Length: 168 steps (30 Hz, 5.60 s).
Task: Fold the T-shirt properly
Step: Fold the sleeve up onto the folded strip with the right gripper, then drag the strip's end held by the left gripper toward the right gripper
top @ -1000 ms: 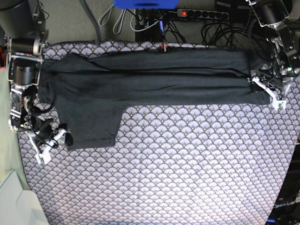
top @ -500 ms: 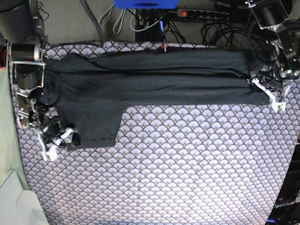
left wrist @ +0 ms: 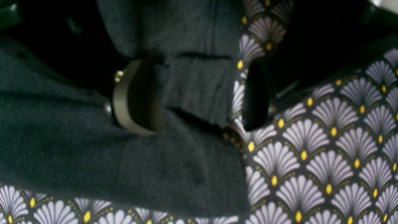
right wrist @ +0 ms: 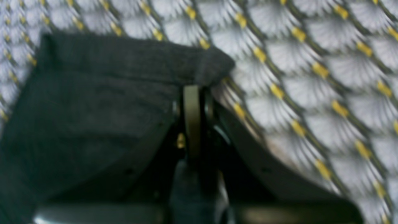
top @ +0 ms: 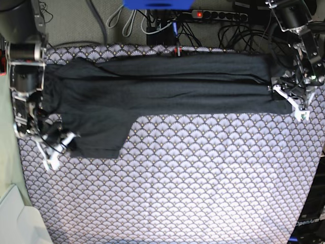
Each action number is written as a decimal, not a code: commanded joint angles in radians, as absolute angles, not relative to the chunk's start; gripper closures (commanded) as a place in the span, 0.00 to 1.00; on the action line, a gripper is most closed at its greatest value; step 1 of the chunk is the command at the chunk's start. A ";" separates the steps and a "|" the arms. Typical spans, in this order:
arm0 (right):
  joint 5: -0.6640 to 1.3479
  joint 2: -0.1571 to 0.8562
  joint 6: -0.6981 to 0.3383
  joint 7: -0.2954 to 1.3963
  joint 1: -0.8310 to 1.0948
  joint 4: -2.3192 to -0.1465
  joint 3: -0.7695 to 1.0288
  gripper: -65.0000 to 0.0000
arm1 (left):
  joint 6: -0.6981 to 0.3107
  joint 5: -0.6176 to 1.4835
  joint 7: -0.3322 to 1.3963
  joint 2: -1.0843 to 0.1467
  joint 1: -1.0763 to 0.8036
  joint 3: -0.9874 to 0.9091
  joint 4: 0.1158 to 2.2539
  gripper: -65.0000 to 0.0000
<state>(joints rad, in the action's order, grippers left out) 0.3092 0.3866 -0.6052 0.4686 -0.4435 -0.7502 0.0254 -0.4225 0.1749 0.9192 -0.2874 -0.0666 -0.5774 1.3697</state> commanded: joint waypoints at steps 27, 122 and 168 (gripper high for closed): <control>0.318 0.191 -0.613 0.808 0.248 -1.879 0.464 1.00 | -0.426 0.159 0.940 -0.292 -0.070 -0.568 1.372 0.33; 0.317 0.162 -0.613 0.811 0.278 -1.713 0.512 0.57 | 0.107 0.147 1.270 0.128 -0.064 -0.076 1.979 0.99; 0.315 0.177 -0.613 0.811 0.283 -1.713 0.483 0.57 | 0.309 0.526 1.181 0.136 0.058 0.248 1.632 0.68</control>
